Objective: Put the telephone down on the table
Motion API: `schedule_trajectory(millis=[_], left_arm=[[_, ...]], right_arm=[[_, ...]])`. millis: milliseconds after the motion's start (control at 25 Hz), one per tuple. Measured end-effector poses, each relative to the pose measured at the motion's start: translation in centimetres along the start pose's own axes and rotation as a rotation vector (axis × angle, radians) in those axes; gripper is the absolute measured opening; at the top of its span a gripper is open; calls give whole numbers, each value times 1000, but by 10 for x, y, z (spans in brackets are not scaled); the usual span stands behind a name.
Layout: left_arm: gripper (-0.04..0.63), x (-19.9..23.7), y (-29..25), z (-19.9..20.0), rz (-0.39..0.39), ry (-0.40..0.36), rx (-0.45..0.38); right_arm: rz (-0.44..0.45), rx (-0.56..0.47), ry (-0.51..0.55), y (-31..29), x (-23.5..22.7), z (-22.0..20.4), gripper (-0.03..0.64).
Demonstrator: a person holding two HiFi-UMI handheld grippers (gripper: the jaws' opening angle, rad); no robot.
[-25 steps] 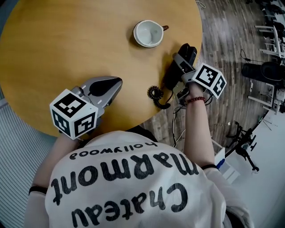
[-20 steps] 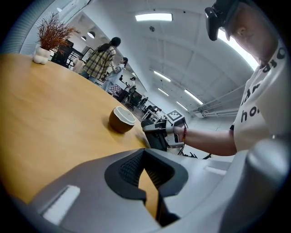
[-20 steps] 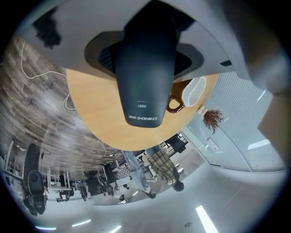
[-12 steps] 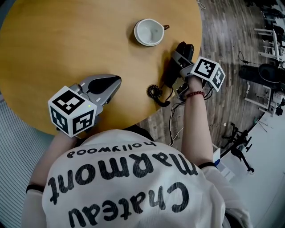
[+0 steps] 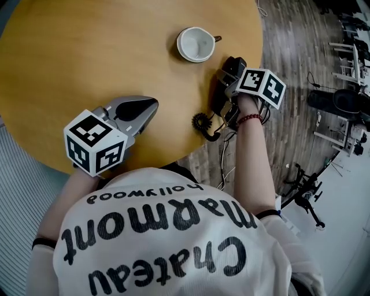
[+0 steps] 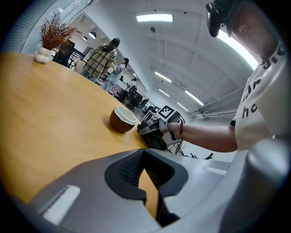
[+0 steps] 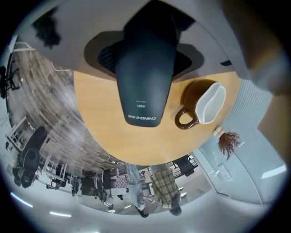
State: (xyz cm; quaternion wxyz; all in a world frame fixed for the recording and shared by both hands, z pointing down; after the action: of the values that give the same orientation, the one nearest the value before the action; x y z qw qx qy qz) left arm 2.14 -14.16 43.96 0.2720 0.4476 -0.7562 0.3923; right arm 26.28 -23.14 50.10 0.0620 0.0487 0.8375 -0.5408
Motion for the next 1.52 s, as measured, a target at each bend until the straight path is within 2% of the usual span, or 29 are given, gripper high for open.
schedule_trajectory(millis=[120,240,760,960,1520], left_arm=[[8,0,3,-1,3,7,-4],[8,-1,5,-1,5,14,-3],[8,7,0,-3,-9,19,5],[9,7,-3,-4,-14,22,12],[8,3,-8,-3,-24,18,23]], right_arm=[[-63,17,74,1,3,-2,296],[-86,24,94,3,4,-1,296],[-64,43,168,-5,4,-3,296],[-72,45,232,-6,6,-5,296],[-78,15,254,-4,9,-4,297]])
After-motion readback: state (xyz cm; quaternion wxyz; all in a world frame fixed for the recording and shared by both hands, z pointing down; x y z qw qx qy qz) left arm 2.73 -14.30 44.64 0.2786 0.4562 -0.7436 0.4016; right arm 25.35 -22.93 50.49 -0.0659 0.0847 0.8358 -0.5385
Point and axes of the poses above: the fingertips, and each gripper's own axes: y backward along the fingers, x to its left, z out of its top, the point moved 2 cm from there along y, backward along the fingers, and after that the axes turned 13 degrees about y, right-handed, at the moved point
